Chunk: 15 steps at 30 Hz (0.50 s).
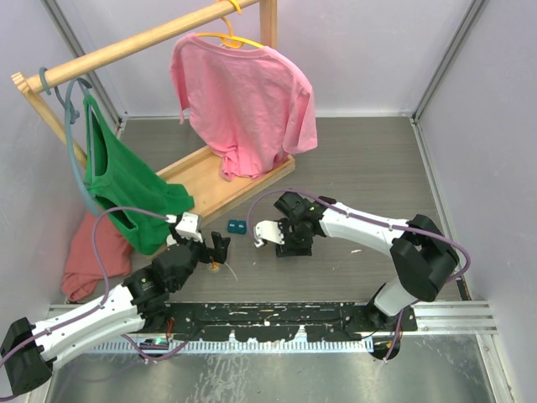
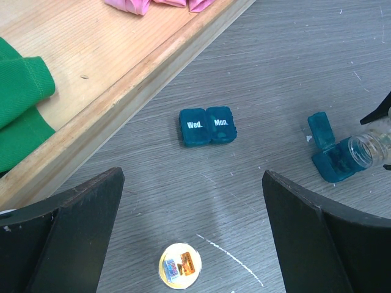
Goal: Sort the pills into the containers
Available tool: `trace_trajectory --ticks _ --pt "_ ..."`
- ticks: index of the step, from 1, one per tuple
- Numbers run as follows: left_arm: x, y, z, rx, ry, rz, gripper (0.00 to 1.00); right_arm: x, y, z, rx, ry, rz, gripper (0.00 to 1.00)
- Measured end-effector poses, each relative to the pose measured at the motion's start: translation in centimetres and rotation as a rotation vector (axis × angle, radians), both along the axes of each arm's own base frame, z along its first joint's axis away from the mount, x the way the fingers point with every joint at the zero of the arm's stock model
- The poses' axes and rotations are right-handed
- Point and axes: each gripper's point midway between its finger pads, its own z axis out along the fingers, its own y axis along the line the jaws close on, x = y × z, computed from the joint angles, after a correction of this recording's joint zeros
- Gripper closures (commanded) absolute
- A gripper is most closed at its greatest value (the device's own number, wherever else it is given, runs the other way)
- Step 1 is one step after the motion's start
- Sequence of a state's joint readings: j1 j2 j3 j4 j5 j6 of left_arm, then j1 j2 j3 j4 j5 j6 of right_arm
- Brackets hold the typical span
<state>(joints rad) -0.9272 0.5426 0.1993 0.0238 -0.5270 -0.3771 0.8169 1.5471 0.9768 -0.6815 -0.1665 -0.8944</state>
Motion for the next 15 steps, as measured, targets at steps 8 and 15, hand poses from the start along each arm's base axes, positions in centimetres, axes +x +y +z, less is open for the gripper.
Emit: trace_trajectory --ticks 8,15 --pt "-0.01 0.00 0.00 0.000 0.000 0.000 0.02 -0.01 0.21 0.02 0.001 -0.007 -0.002 0.99" --pt "0.00 -0.01 0.12 -0.004 -0.003 0.000 0.02 -0.47 0.32 -0.02 -0.005 0.001 0.004 0.99"
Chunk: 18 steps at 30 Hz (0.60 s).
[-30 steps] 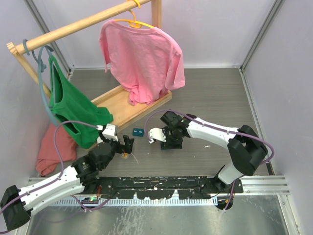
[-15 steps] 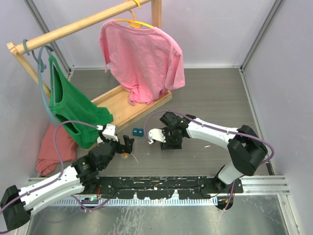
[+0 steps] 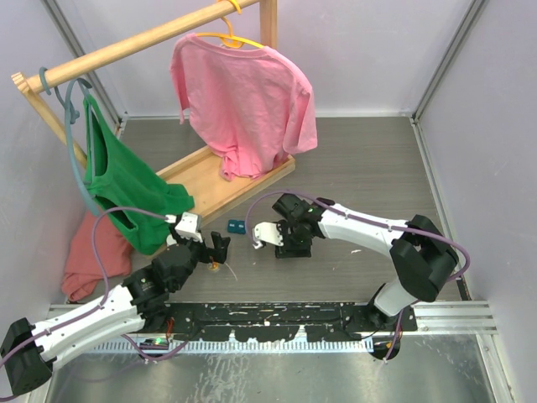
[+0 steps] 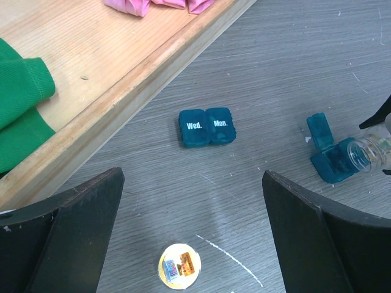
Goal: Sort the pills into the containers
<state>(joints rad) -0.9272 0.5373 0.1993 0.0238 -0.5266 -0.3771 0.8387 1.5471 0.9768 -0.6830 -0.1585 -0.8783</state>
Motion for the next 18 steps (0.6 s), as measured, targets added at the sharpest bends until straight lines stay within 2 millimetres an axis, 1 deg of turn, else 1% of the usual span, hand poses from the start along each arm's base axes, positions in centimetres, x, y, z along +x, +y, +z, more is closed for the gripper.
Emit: trace_trajectory --ticks 13,16,18 --pt "-0.02 0.02 0.08 -0.004 -0.003 0.000 0.02 0.20 -0.17 -0.21 -0.007 -0.013 -0.021 0.99" --pt "-0.02 0.02 0.09 -0.005 -0.003 0.000 0.02 -0.12 -0.15 -0.25 -0.006 0.001 -0.016 0.99" --pt "-0.02 0.02 0.08 -0.004 -0.003 0.000 0.02 0.18 -0.21 -0.26 -0.009 -0.014 -0.024 0.99"
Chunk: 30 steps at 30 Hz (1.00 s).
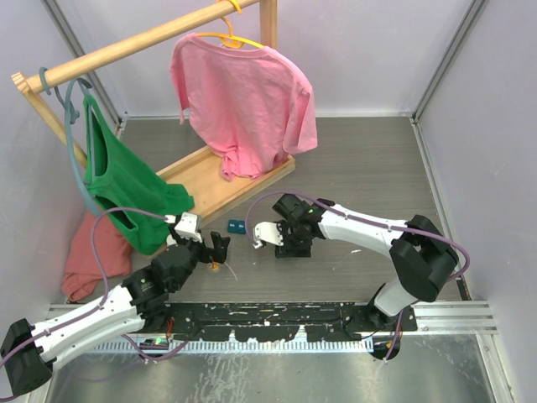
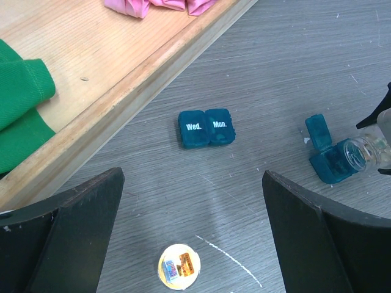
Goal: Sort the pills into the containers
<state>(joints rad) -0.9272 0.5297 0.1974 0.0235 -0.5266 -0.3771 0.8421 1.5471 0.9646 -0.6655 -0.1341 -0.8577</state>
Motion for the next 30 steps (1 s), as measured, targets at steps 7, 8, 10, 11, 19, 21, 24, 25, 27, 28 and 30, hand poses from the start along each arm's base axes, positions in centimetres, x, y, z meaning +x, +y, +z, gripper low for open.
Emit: trace_trajectory --ticks 7,8,10,11,19,21,24,25,27,28,30 --pt "0.00 0.00 0.00 0.000 0.000 0.000 0.02 0.02 -0.05 -0.02 0.000 0.001 -0.005 0.99" --pt "0.00 0.00 0.00 0.000 0.000 0.000 0.02 -0.17 -0.02 -0.04 0.000 0.008 -0.002 0.99" --pt "0.00 0.00 0.01 0.000 0.000 0.000 0.02 -0.03 -0.10 -0.10 -0.007 -0.004 -0.005 0.99" --pt "0.00 0.00 0.00 0.000 0.000 0.000 0.02 0.06 -0.12 -0.12 -0.007 -0.007 -0.006 0.99" --pt "0.00 0.00 0.01 0.000 0.000 0.000 0.02 -0.26 -0.09 -0.25 -0.007 0.002 -0.004 0.99" --pt "0.00 0.00 0.00 0.000 0.000 0.000 0.02 -0.03 -0.10 -0.27 -0.009 -0.010 -0.012 0.99" --pt "0.00 0.00 0.00 0.000 0.000 0.000 0.02 -0.44 -0.05 -0.30 -0.005 0.009 -0.006 0.99" --pt "0.00 0.00 0.01 0.000 0.000 0.000 0.02 -0.31 -0.03 -0.31 -0.006 0.000 -0.009 0.99" --pt "0.00 0.00 0.01 0.000 0.000 0.000 0.02 -0.19 -0.09 -0.29 -0.006 -0.002 -0.014 0.99" --pt "0.00 0.00 0.00 0.000 0.000 0.000 0.02 -0.34 -0.12 -0.25 -0.004 0.009 -0.014 0.99" --pt "0.00 0.00 0.00 0.000 0.000 0.000 0.02 -0.46 -0.04 -0.25 -0.002 0.013 -0.013 0.99"
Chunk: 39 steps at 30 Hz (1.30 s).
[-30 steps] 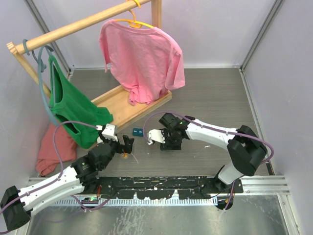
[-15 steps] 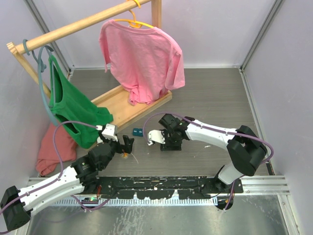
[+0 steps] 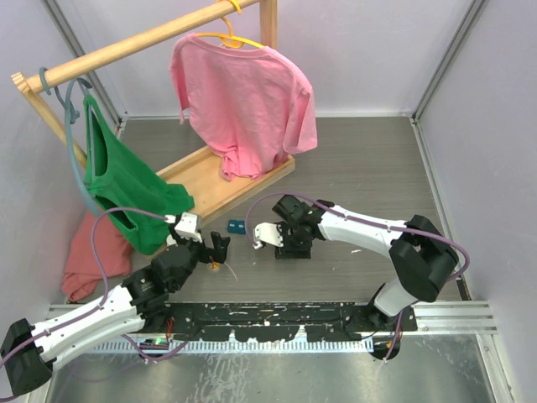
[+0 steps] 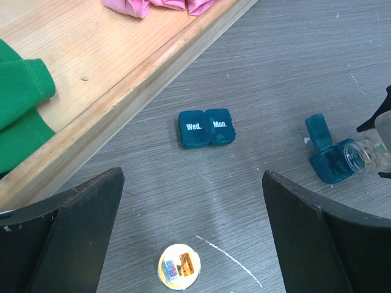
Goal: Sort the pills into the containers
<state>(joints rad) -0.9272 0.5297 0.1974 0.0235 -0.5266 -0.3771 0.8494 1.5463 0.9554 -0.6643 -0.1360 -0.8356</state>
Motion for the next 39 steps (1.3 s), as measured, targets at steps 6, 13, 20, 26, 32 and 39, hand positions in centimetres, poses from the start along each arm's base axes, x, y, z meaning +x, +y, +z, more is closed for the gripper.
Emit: trace_trajectory --ticks 6,13,20,26,32,39 --pt "0.00 0.00 -0.01 0.000 0.000 0.000 0.02 0.11 0.00 0.12 0.003 0.000 -0.007 0.99" --pt "0.00 0.00 -0.01 0.000 0.000 0.000 0.02 0.27 -0.20 0.08 0.000 -0.003 -0.014 0.99" --pt "-0.01 0.01 0.10 -0.004 -0.003 0.000 0.02 0.13 -0.18 0.11 0.001 -0.001 -0.013 0.99" --pt "-0.03 0.05 -0.05 -0.002 -0.001 0.000 0.02 0.14 -0.07 0.25 0.005 -0.005 -0.017 0.99" --pt "-0.04 0.06 -0.09 -0.001 -0.001 0.000 0.02 0.58 -0.08 0.41 0.005 -0.029 -0.033 0.99" --pt "-0.04 0.06 0.00 -0.004 -0.003 0.000 0.02 0.41 -0.18 0.31 0.006 -0.020 -0.036 0.99"
